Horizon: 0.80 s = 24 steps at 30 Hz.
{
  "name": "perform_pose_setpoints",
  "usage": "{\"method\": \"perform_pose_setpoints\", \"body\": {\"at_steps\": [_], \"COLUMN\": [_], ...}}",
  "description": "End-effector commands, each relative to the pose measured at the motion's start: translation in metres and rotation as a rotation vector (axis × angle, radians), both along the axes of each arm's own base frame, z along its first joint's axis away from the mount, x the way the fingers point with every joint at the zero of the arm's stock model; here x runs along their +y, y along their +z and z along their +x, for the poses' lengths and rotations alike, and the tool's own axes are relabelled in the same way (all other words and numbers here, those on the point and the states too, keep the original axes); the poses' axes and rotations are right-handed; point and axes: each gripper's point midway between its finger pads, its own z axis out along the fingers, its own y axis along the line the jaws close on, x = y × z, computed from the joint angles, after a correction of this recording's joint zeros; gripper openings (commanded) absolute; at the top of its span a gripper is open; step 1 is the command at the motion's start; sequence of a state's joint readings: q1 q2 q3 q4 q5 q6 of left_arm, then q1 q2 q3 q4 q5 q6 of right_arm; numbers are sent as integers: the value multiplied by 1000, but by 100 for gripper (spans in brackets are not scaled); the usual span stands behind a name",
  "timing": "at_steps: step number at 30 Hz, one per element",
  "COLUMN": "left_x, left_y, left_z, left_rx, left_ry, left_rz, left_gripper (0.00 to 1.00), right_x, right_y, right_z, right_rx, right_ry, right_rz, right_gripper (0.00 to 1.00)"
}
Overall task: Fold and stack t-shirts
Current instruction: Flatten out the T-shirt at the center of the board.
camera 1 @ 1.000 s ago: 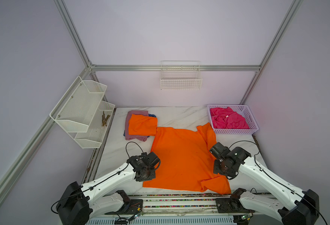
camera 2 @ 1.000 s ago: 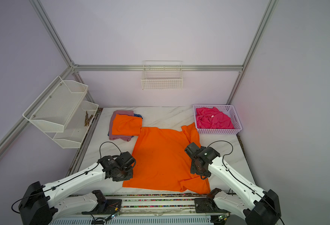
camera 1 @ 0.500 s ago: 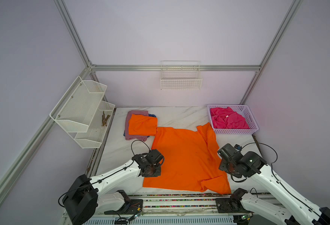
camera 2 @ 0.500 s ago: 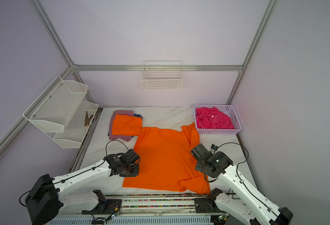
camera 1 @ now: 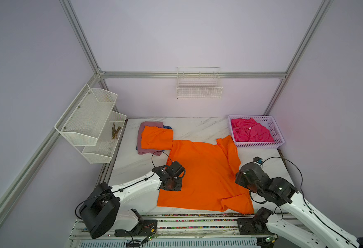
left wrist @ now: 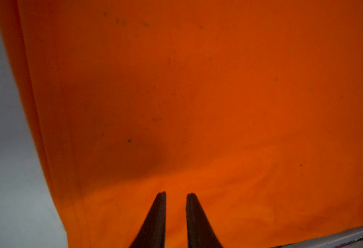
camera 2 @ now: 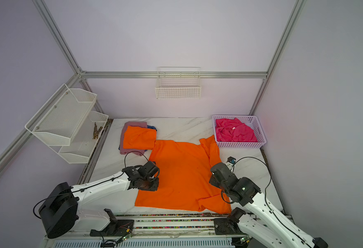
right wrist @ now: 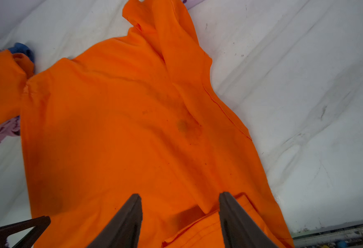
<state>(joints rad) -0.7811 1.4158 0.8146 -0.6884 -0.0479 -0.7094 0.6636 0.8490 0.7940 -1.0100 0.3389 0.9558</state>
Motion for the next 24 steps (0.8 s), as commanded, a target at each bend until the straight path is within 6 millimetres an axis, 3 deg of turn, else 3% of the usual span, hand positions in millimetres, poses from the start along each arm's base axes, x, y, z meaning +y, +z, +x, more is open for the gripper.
{"method": "perform_pose_setpoints", "body": {"at_steps": [1,2,4,5,6,11,16,20,24], "left_x": [-14,-15,-17,-15,-13,-6,-2,-6,-10], "left_y": [-2,-2,3,7,12,35,38,33,24], "left_z": [10,11,15,17,19,28,37,63,103], "left_rx": [3,2,-22,-42,-68,-162,-199,-236,-258], "left_ry": [-37,-36,-35,-29,-19,12,8,-33,-20], "left_rz": [1,-3,-11,-12,-14,-24,26,98,57], "left_gripper": [20,20,19,18,16,0,0,0,0], "right_x": [14,18,26,30,34,24,35,49,58], "right_y": [-25,-28,-24,-16,-8,9,-11,-27,-20], "right_z": [8,11,19,25,30,45,55,74,105], "right_rx": [87,103,81,37,-12,-193,-143,-92,-101], "right_ry": [34,42,56,68,82,69,114,140,163], "right_rz": [-43,-51,-33,-9,13,12,-9,-40,-125], "right_gripper": [57,45,14,3,0,0,0,0,0]}}
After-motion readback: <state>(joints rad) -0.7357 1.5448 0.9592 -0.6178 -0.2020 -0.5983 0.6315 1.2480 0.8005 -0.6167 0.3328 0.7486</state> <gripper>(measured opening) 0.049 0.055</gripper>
